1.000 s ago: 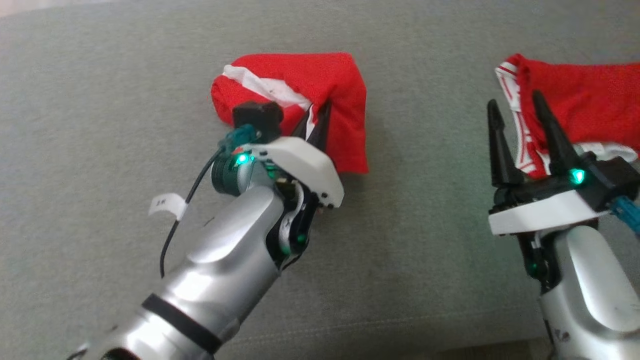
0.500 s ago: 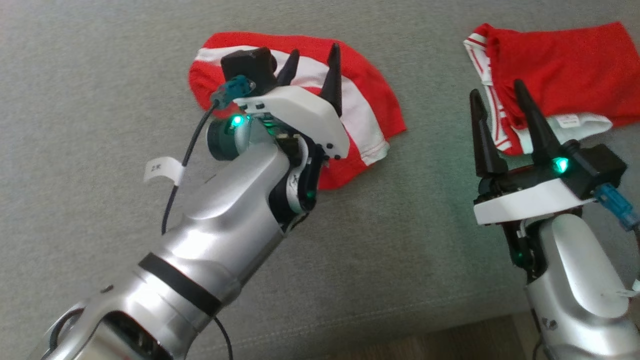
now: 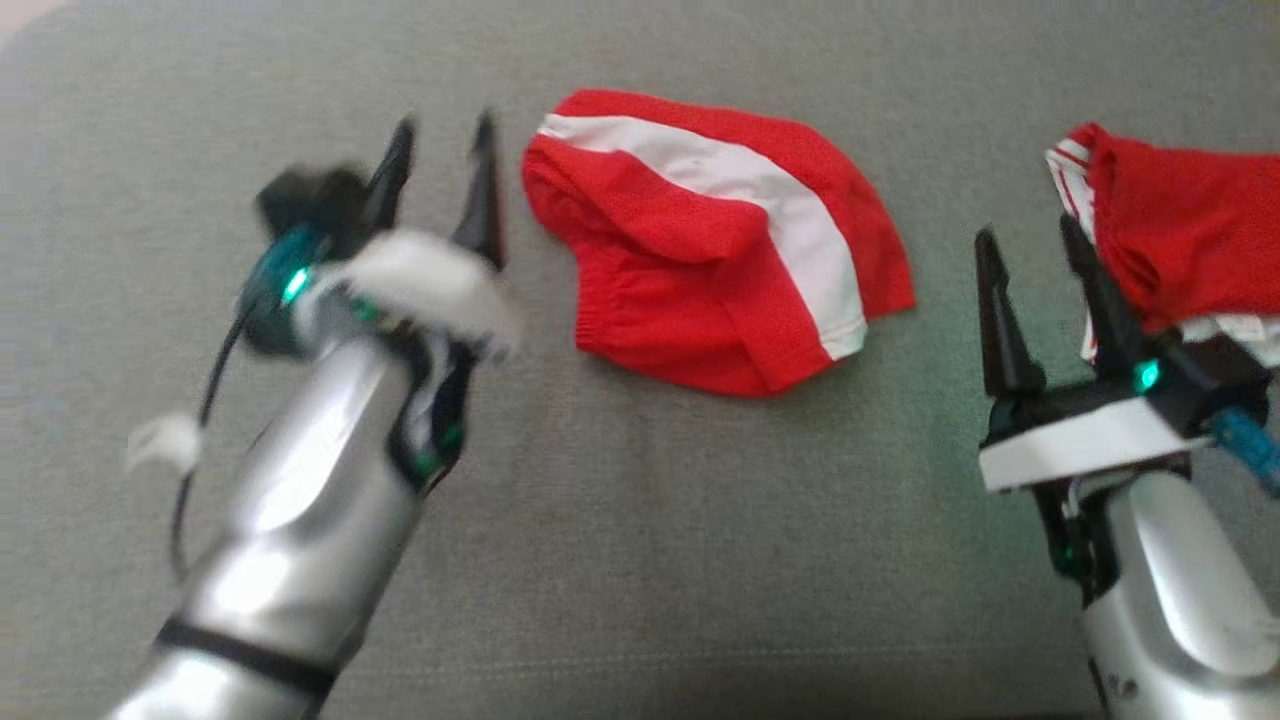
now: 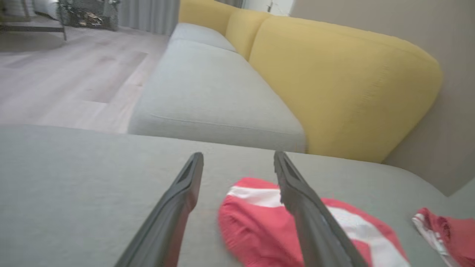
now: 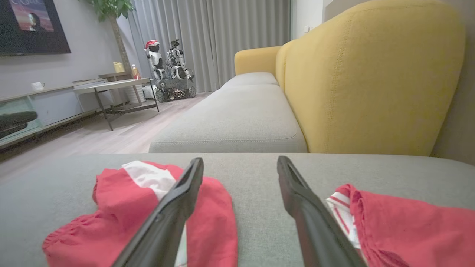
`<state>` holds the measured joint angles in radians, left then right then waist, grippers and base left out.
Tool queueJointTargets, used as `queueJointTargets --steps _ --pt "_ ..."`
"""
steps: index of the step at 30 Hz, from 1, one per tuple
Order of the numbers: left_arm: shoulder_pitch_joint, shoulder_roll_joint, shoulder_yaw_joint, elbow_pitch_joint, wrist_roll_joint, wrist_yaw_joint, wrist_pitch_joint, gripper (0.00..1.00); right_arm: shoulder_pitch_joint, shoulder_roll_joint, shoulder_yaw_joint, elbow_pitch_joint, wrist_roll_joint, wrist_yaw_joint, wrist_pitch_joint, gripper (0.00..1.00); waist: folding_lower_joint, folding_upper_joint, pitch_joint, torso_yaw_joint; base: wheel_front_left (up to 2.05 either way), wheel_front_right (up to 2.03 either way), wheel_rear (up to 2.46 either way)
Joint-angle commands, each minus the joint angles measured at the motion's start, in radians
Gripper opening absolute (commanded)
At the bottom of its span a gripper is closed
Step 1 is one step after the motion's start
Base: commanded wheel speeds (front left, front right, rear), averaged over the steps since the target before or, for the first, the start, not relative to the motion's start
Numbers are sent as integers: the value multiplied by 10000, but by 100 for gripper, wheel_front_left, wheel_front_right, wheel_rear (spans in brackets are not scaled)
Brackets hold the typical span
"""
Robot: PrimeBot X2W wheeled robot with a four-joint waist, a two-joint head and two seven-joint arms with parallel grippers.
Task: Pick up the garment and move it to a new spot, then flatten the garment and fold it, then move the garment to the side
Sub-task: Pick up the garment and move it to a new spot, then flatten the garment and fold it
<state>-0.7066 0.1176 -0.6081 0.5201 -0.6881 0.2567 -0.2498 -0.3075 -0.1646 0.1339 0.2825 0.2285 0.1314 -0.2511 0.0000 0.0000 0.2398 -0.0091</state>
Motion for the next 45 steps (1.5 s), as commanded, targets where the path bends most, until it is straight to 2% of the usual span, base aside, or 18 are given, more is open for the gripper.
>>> queueJointTargets --steps 1,4,7,13,19,26,32,42,43,44,45 --pt "390 452 669 -635 427 -302 -119 100 169 -16 222 -174 -18 -7 -106 100 0 0 -367 356 0 0 0" --pt "1637 717 1409 -1401 1118 -772 -119 100 448 74 279 -24 -24 -7 -106 100 0 0 -541 487 0 0 0" --pt "2858 662 2132 -2183 1757 -1146 -119 100 681 174 282 54 -47 -7 -106 100 0 0 -633 558 0 0 0" --pt "4391 -221 3793 -3274 2486 -1734 -120 100 899 208 309 82 -101 -7 -106 100 0 0 -661 641 0 0 0" --pt "4624 -605 4386 -3314 3065 -2334 -120 100 798 125 733 251 -100 -7 -5 100 0 0 -611 708 0 0 0" --pt "4581 -668 4274 -3178 2997 -2556 -120 100 388 79 1060 969 -98 -7 459 100 0 0 -401 864 0 0 0" --pt "4477 -671 3893 -3132 2529 -2350 -120 100 -130 206 977 1738 -61 -7 726 100 0 0 -85 1170 0 0 0" --pt "4307 -673 3448 -3167 2473 -2145 -120 100 -611 134 1084 2565 222 -7 635 100 0 0 222 1484 0 0 0" --pt "4308 -673 3444 -3166 2474 -2136 -120 100 -638 132 1121 2610 270 -7 607 74 0 0 228 1491 0 0 0" --pt "4312 -673 3443 -3166 2476 -2127 -120 100 -663 127 1156 2653 315 -7 579 33 0 0 227 1493 0 0 0" --pt "4321 -673 3445 -3166 2480 -2121 -120 100 -687 125 1184 2694 360 -7 549 0 0 0 221 1489 0 0 0"
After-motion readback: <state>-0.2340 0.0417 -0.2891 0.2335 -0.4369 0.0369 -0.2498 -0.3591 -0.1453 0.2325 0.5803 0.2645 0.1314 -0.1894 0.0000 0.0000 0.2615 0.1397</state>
